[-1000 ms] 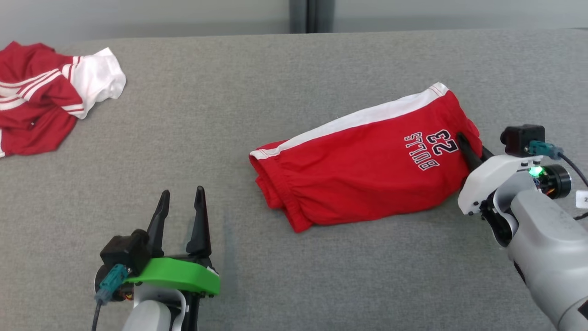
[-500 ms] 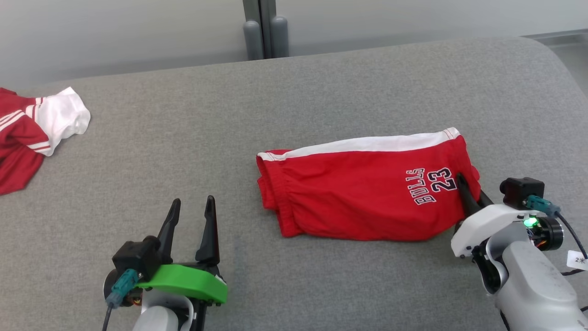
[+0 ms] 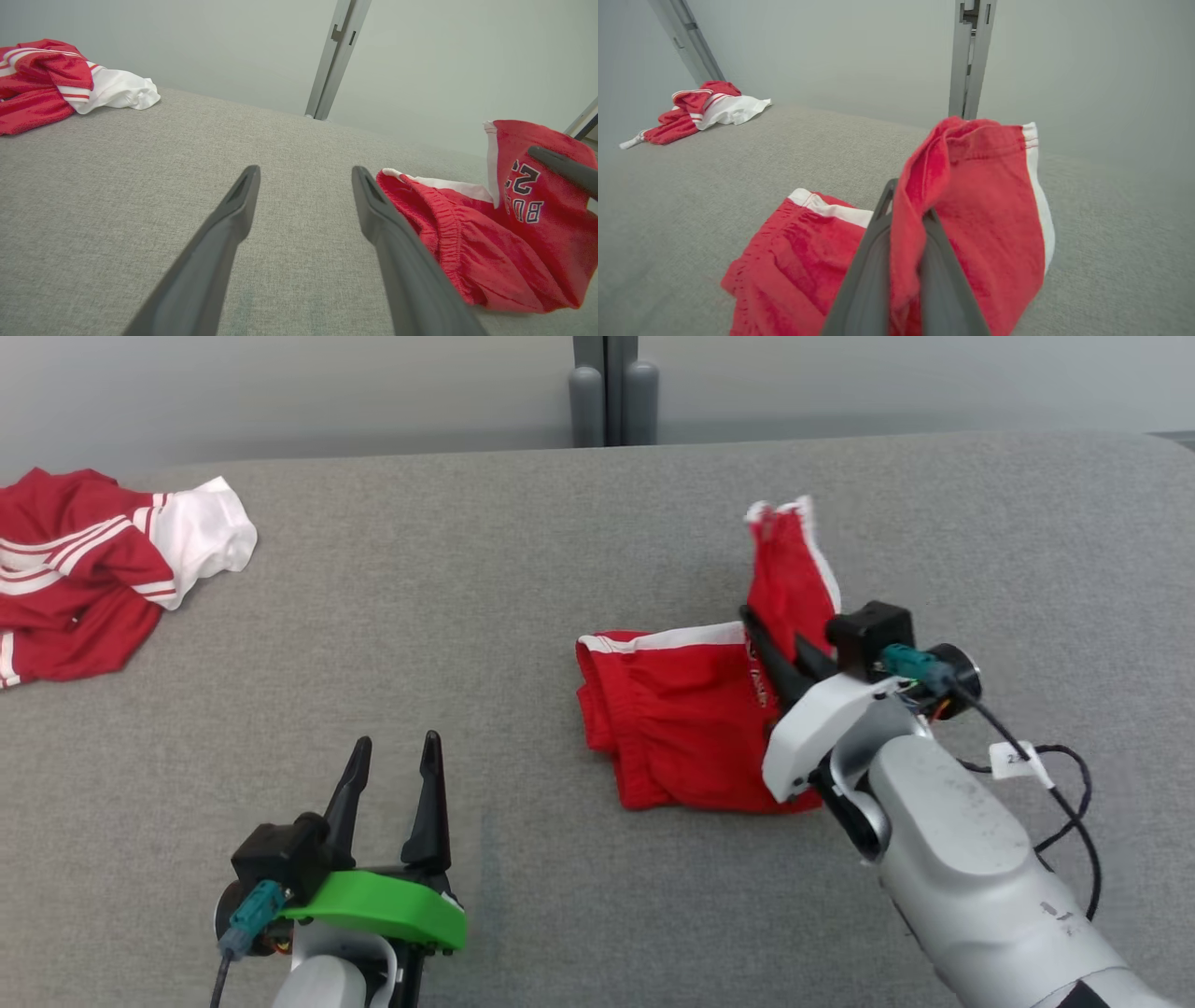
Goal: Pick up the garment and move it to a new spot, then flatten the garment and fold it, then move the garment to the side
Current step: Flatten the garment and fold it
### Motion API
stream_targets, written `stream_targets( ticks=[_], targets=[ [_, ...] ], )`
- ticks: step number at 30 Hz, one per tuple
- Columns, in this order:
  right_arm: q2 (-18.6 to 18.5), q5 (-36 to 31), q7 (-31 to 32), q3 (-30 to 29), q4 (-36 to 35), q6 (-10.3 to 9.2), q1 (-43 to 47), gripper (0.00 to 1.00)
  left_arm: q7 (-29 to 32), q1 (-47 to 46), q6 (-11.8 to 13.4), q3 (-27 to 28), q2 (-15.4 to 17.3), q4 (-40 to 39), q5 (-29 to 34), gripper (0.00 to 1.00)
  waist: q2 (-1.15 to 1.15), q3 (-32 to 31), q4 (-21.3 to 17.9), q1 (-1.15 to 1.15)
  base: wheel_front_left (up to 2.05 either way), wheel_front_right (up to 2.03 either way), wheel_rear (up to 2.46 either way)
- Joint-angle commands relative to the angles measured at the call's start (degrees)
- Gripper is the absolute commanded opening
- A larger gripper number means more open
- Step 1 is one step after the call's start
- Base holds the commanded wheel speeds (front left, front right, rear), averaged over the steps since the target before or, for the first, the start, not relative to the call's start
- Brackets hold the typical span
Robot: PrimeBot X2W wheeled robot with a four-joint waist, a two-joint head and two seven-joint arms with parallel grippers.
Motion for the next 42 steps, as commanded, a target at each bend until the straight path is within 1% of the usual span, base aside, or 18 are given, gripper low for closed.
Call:
stream_targets(
  ticks=[1,3,4,6,14,17,18,19,20,26,30,34,38,40,42],
  targets=[
    [-0.04,1.06,0.43,3.16,-0.87,-0.06,-0.29,0.00,0.04,-0.81,0.05,-0.04,0.02,-0.28,-0.07,1.00,0.00,0.25,1.16,0.00,0.00,0.00,0.00],
    [-0.07,2.06,0.81,7.10,-1.88,-0.06,-0.55,0.00,0.04,-0.83,0.19,0.04,0.02,-0.37,-0.18,1.00,0.00,0.37,1.63,0.00,0.00,0.00,0.00],
    [-0.17,2.78,1.11,10.10,-2.49,-0.06,-0.61,0.00,0.04,-0.70,0.26,0.10,0.01,-0.53,-0.37,1.00,0.00,0.47,1.92,0.00,0.00,0.00,0.00],
    [-0.14,2.76,1.38,12.33,-2.70,-0.06,-0.64,0.00,0.04,-0.53,0.37,0.12,0.00,-0.65,-0.46,1.00,0.00,0.57,2.13,0.00,0.00,0.00,0.00],
    [-0.07,3.58,2.05,19.03,-4.00,-0.06,0.96,0.00,0.04,-0.06,0.74,0.41,0.00,-1.15,-0.66,1.00,0.00,0.72,1.81,0.00,0.00,0.00,0.00],
    [-0.09,2.66,3.05,21.37,-3.41,-0.06,1.37,0.00,0.04,-0.04,0.75,0.16,0.00,-0.99,-0.68,1.00,0.00,0.79,1.36,0.00,0.00,0.00,0.00],
    [-0.10,2.34,3.18,21.83,-3.12,-0.06,1.56,0.03,0.04,-0.12,0.77,0.05,0.00,-0.98,-0.73,1.00,0.00,0.84,1.28,0.00,0.00,0.00,0.00],
    [-0.05,2.16,3.22,22.58,-3.01,-0.06,1.92,0.80,0.04,-0.27,0.82,-0.05,0.00,-0.98,-0.79,1.00,0.00,0.90,1.20,0.00,0.00,0.00,0.00],
    [-0.02,2.58,3.20,23.12,-3.07,-0.06,2.26,1.00,0.03,-0.39,0.86,-0.10,0.00,-0.98,-0.84,1.00,0.00,0.94,1.14,0.00,0.00,0.00,0.00],
    [-0.06,4.06,2.22,25.27,-3.75,-0.06,3.33,1.00,0.04,-0.55,0.87,-0.11,0.00,-0.77,-0.77,1.00,0.00,0.93,0.77,0.00,0.00,0.00,0.00],
    [-0.07,3.71,0.43,23.58,-4.38,-0.06,3.43,1.00,0.04,-0.43,0.93,0.15,0.00,-0.61,-0.78,1.00,0.00,0.81,0.43,0.00,0.00,0.00,0.00],
    [-0.09,2.43,-1.45,19.27,-5.95,-0.06,3.13,1.00,0.04,-0.42,0.83,0.35,0.00,-0.84,-0.55,1.00,0.00,0.72,0.13,0.00,0.00,0.00,0.00],
    [-0.06,0.50,-2.61,12.81,-8.29,-0.06,3.20,1.00,0.04,-0.58,0.65,0.35,0.00,-1.29,-0.38,1.00,0.00,0.96,0.18,0.00,0.00,0.00,0.00],
    [-0.12,-1.14,-2.75,9.22,-8.88,-0.06,3.45,1.00,0.03,-0.70,0.58,0.25,0.01,-1.56,-0.36,1.00,0.00,1.26,0.46,0.00,0.00,0.00,0.00],
    [-0.35,-3.48,-2.90,6.85,-8.70,-0.06,3.47,1.00,0.03,-0.87,0.51,0.18,0.01,-1.68,-0.32,1.00,0.00,1.57,0.84,0.00,0.00,0.00,0.00]
  ],
)
